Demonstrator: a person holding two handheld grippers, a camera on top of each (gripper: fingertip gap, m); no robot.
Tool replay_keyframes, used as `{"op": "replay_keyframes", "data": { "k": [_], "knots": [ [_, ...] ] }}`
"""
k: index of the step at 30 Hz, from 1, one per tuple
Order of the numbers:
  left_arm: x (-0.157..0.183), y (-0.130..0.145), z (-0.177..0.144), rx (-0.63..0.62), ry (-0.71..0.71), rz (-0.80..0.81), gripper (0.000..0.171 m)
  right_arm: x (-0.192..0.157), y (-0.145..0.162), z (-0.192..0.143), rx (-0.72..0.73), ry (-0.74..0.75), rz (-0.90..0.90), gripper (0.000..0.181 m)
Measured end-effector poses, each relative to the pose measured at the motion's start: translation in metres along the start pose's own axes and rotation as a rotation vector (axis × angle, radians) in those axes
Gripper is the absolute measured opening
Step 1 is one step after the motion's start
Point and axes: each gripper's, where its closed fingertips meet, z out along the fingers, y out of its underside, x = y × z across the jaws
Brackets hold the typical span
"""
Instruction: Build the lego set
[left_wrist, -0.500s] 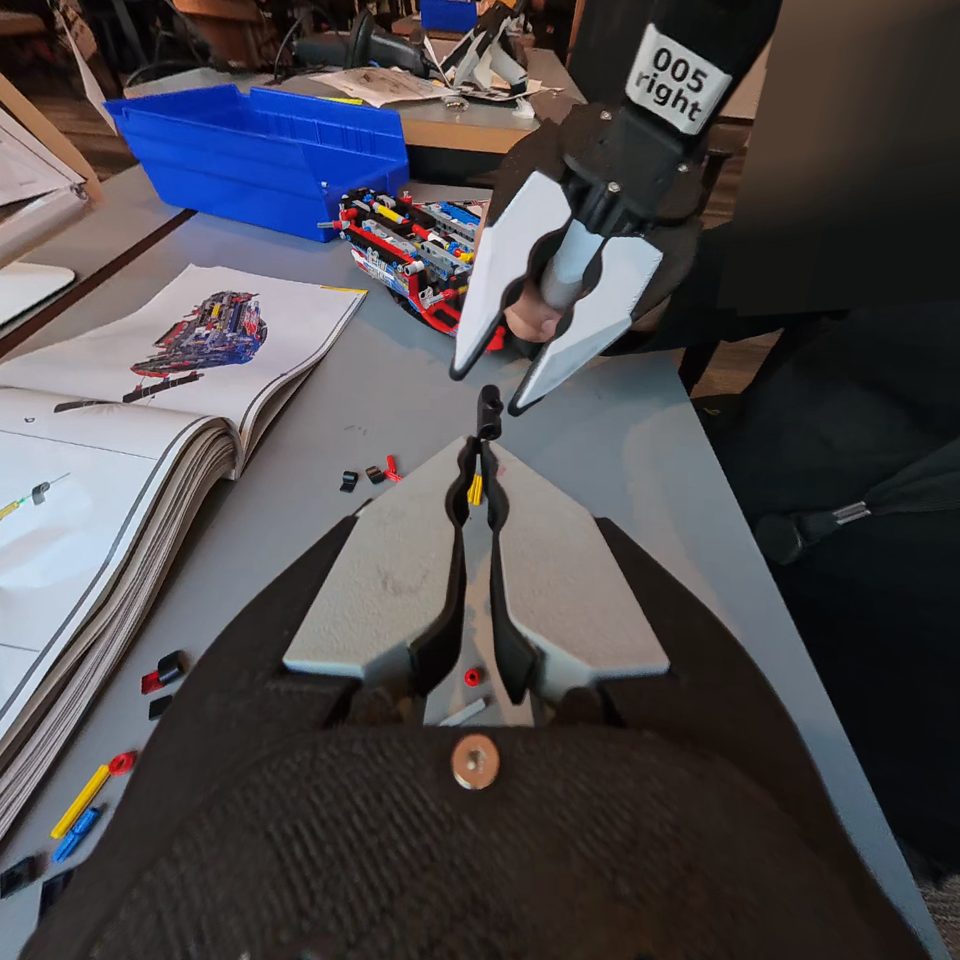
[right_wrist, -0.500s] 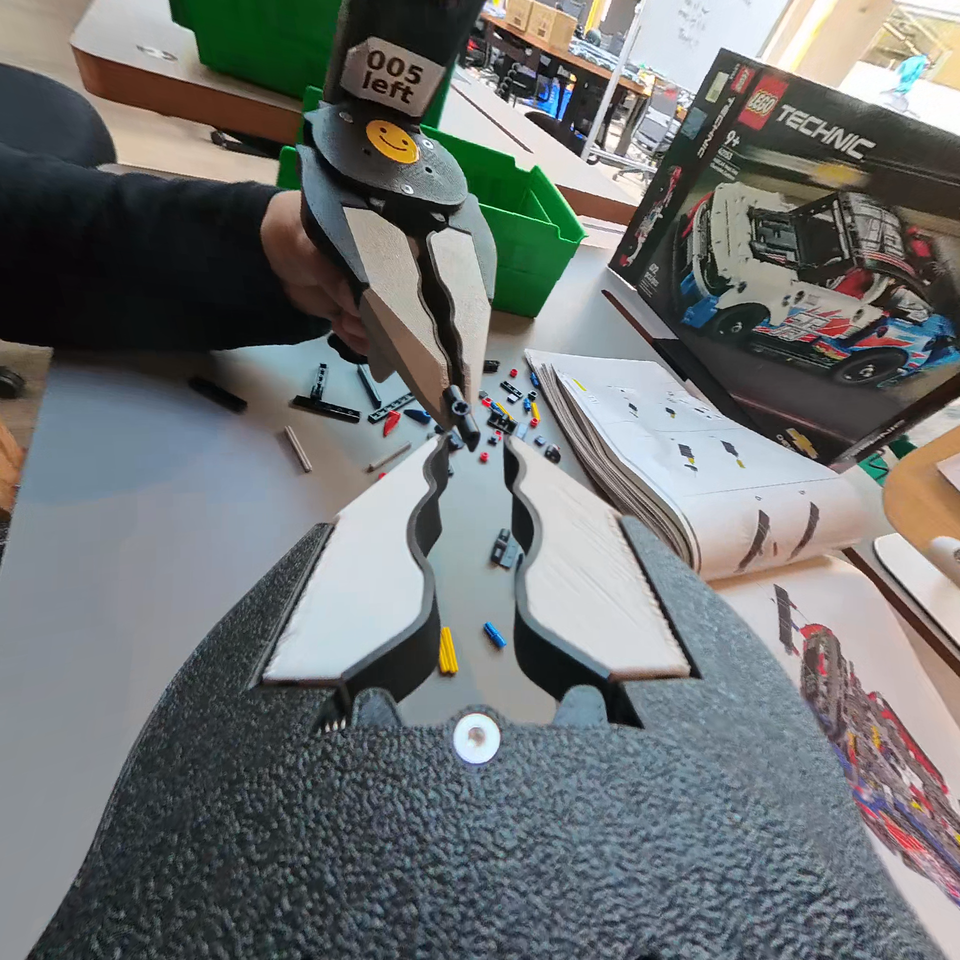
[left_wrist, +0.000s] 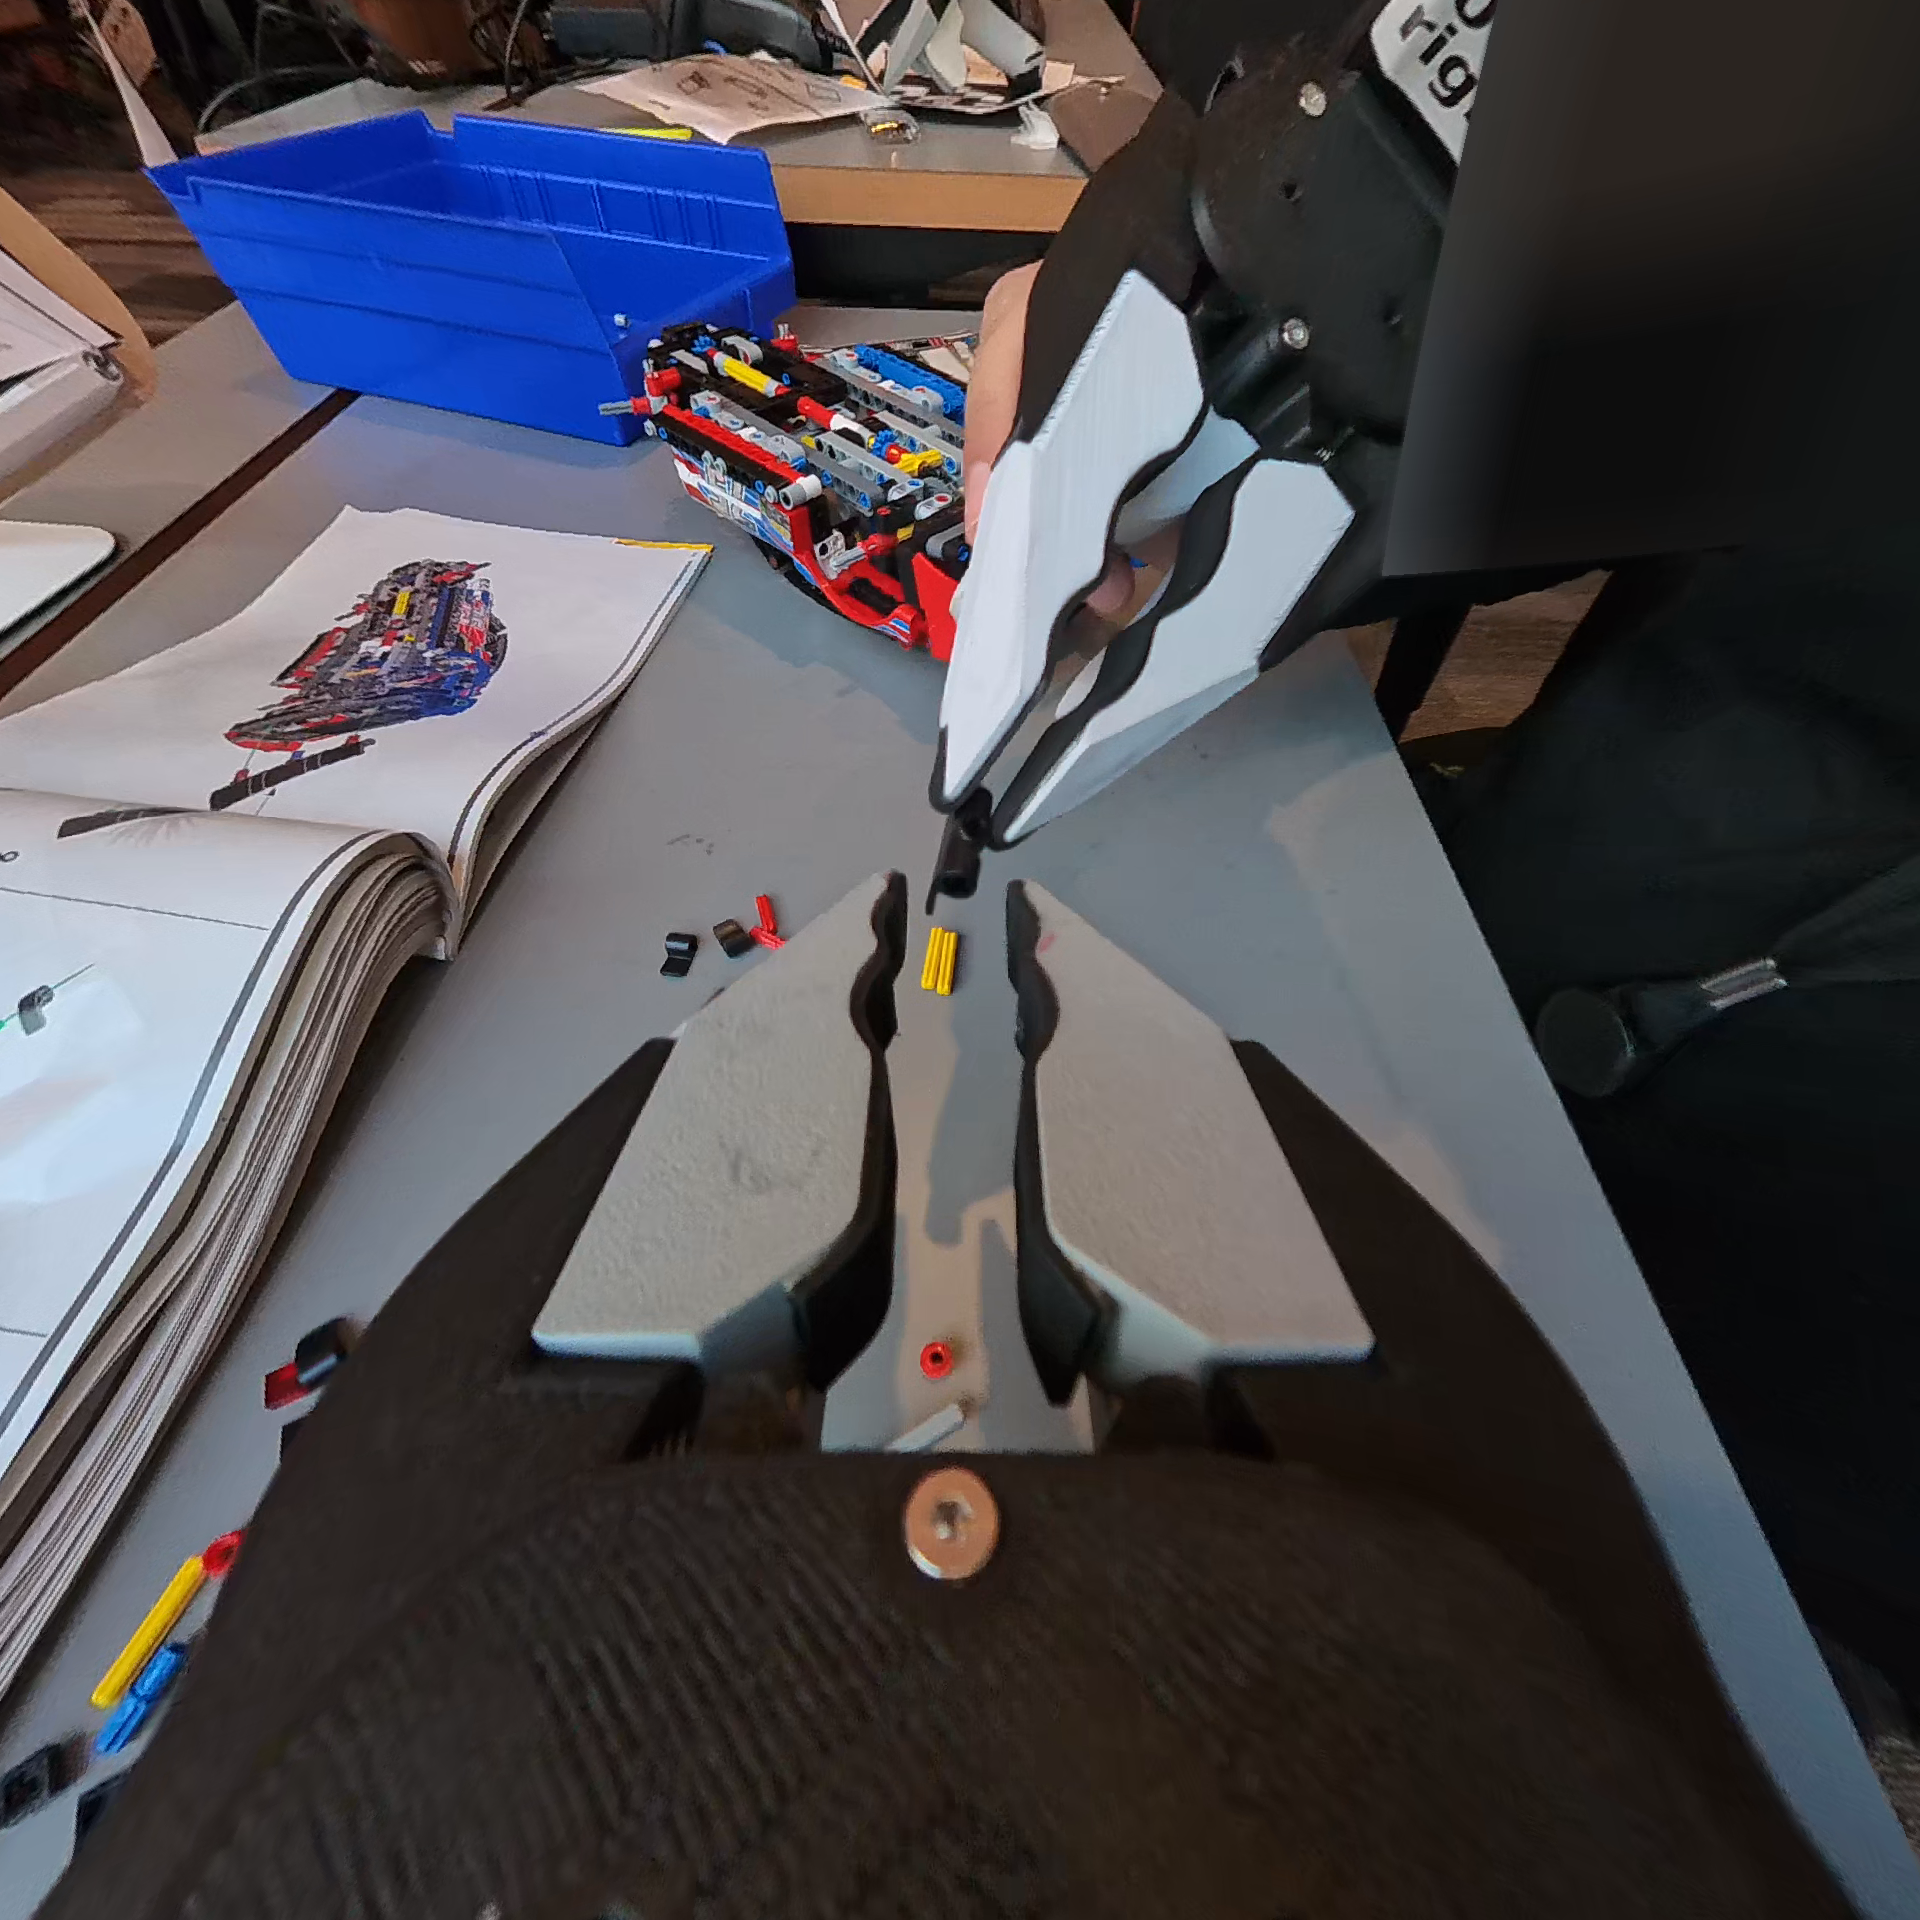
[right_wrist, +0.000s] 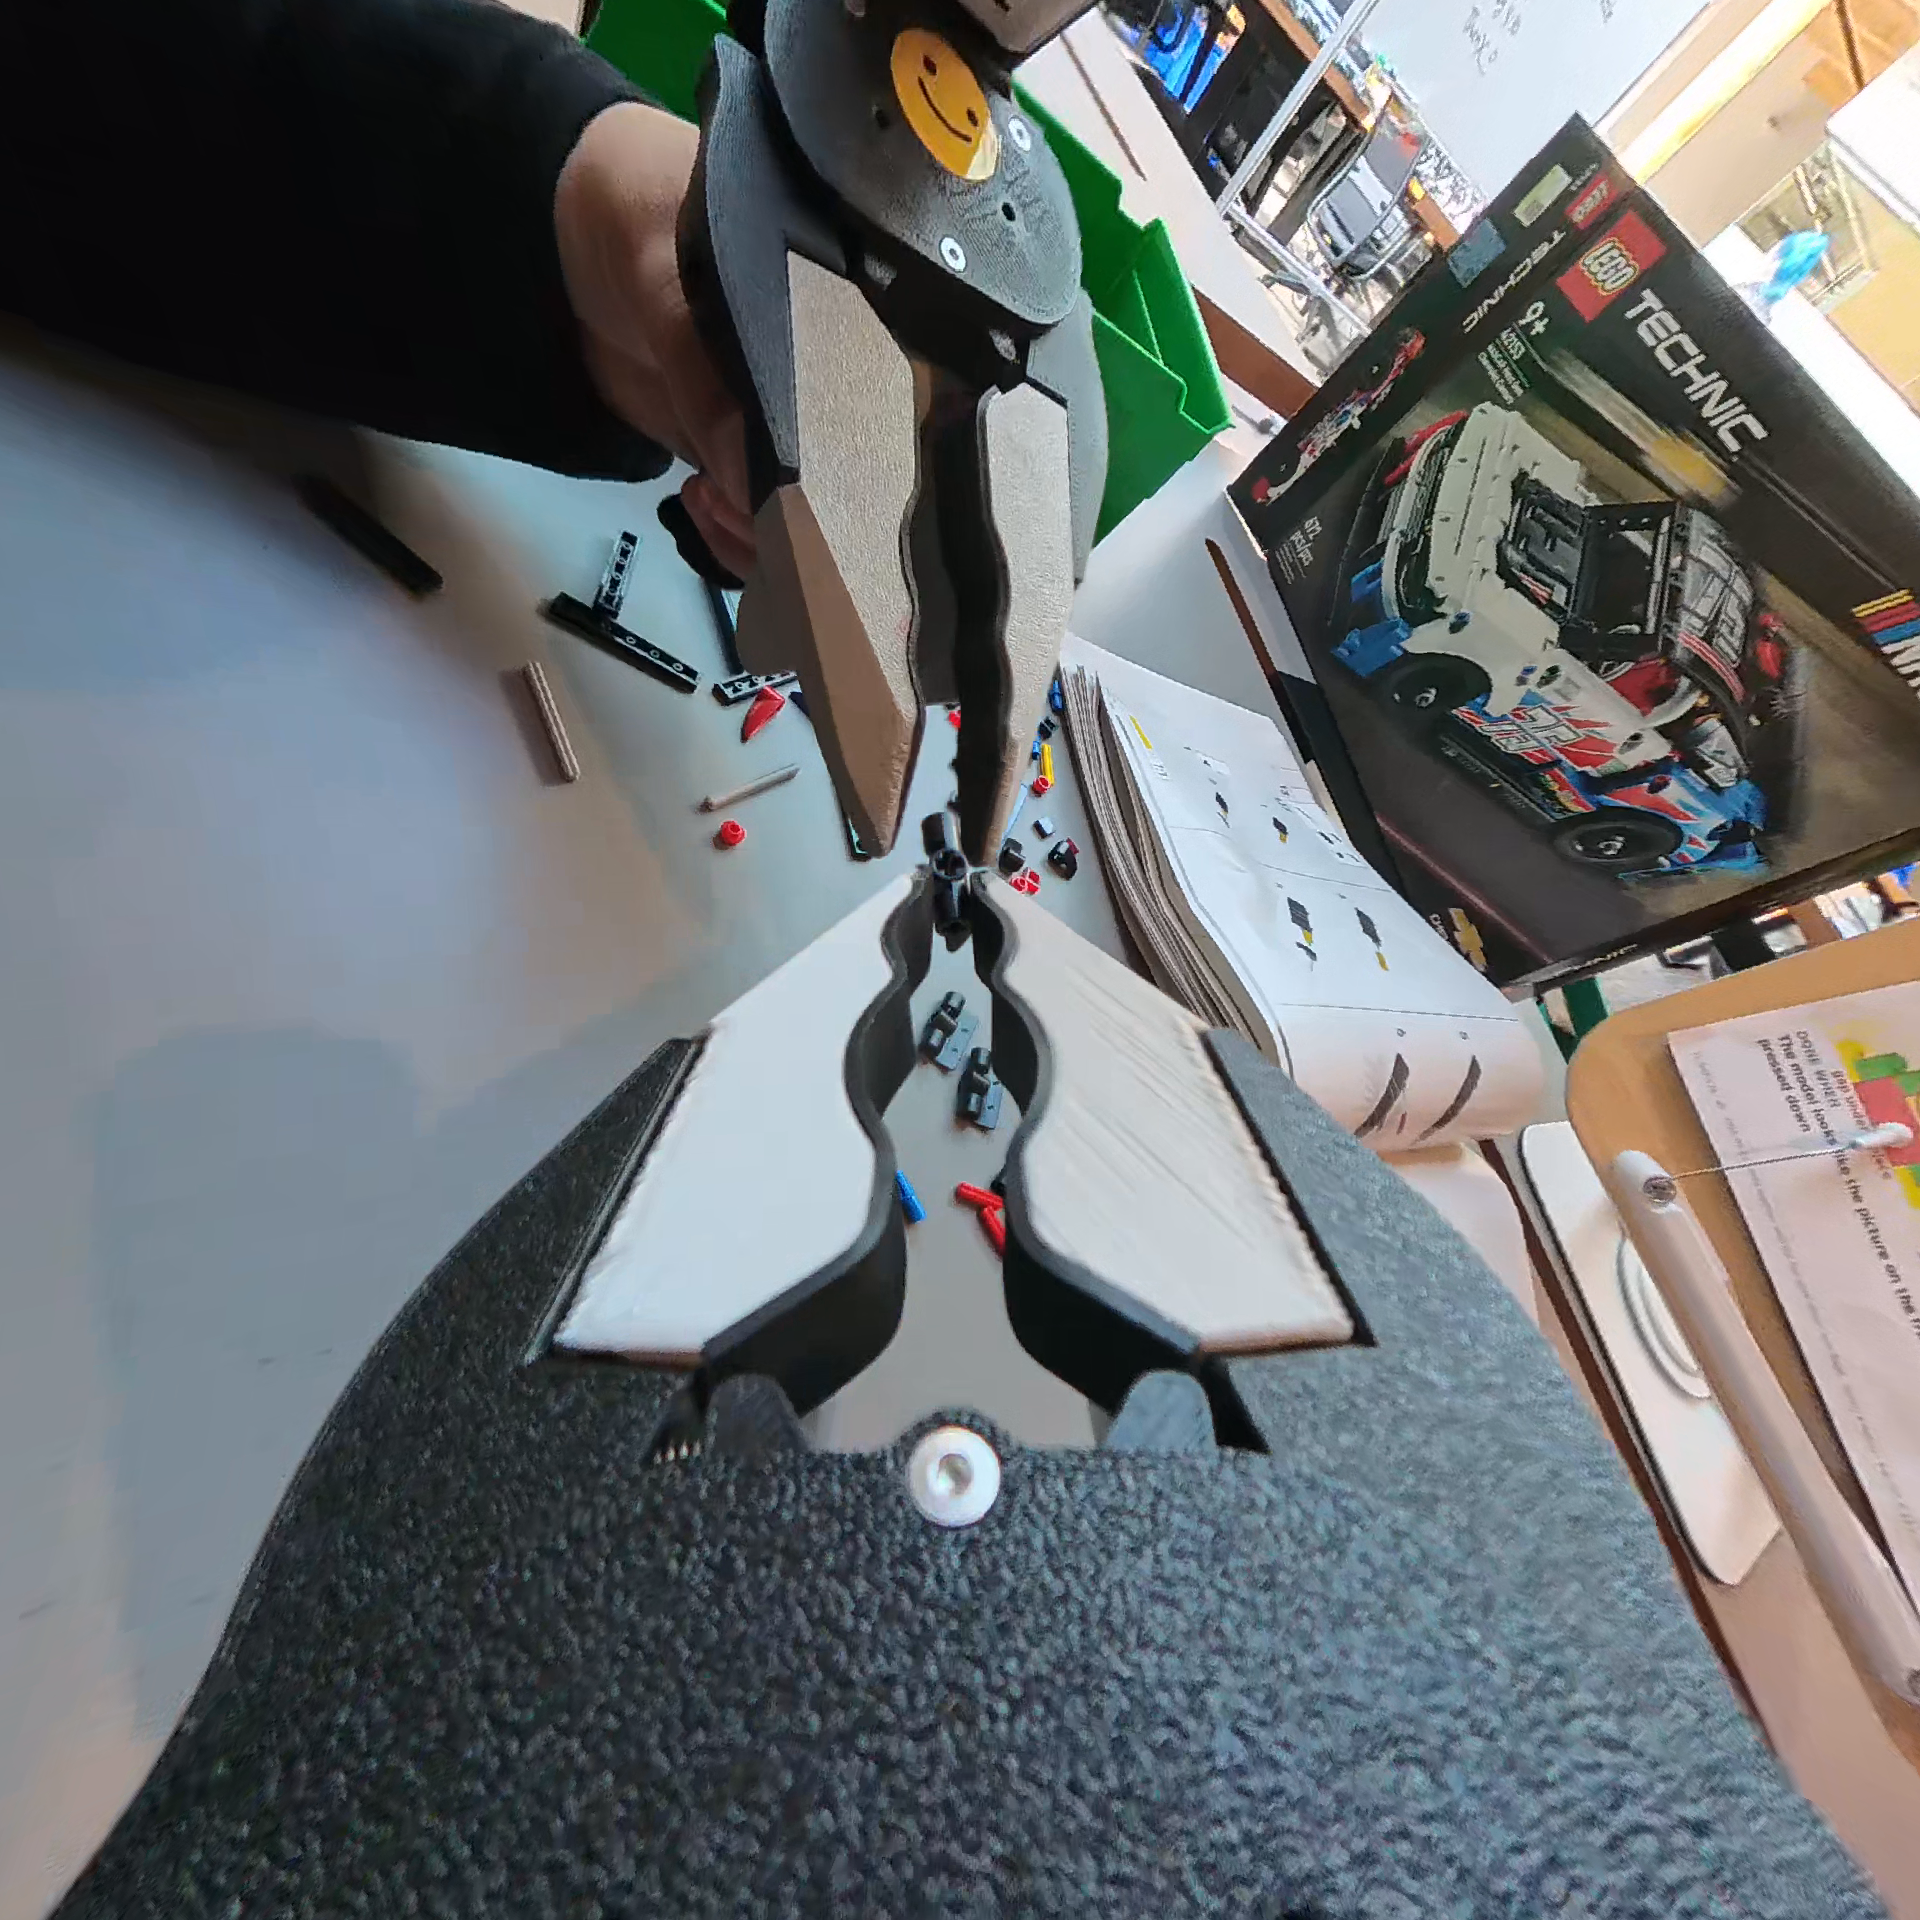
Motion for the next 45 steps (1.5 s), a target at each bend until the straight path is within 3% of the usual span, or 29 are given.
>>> {"op": "replay_keyframes", "data": {
  "k": [7,22,27,30,34,39,45],
  "knots": [
    [0.004,0.004,0.004,-0.028,-0.016,0.086,0.009,-0.007,0.002,0.004,-0.019,-0.009,-0.056,0.007],
    [0.011,-0.003,0.002,0.003,-0.042,0.228,0.005,-0.010,-0.002,-0.003,0.049,-0.058,0.006,0.008],
    [0.006,0.000,0.002,-0.015,-0.069,0.243,0.005,-0.004,0.009,-0.014,-0.002,-0.076,0.019,0.007],
    [0.003,0.004,0.002,-0.029,-0.069,0.228,0.005,-0.008,0.038,-0.016,-0.150,-0.150,0.154,0.011],
    [-0.002,0.032,0.013,-0.172,-0.071,0.216,0.005,-0.033,0.070,-0.012,-0.349,-0.188,0.347,0.014],
    [0.005,0.069,0.027,-0.366,-0.038,0.274,0.006,-0.045,0.093,-0.008,-0.434,-0.157,0.352,0.014],
    [0.010,0.089,0.032,-0.459,-0.010,0.305,0.005,-0.039,0.094,-0.004,-0.451,-0.169,0.379,0.014]
  ]
}}
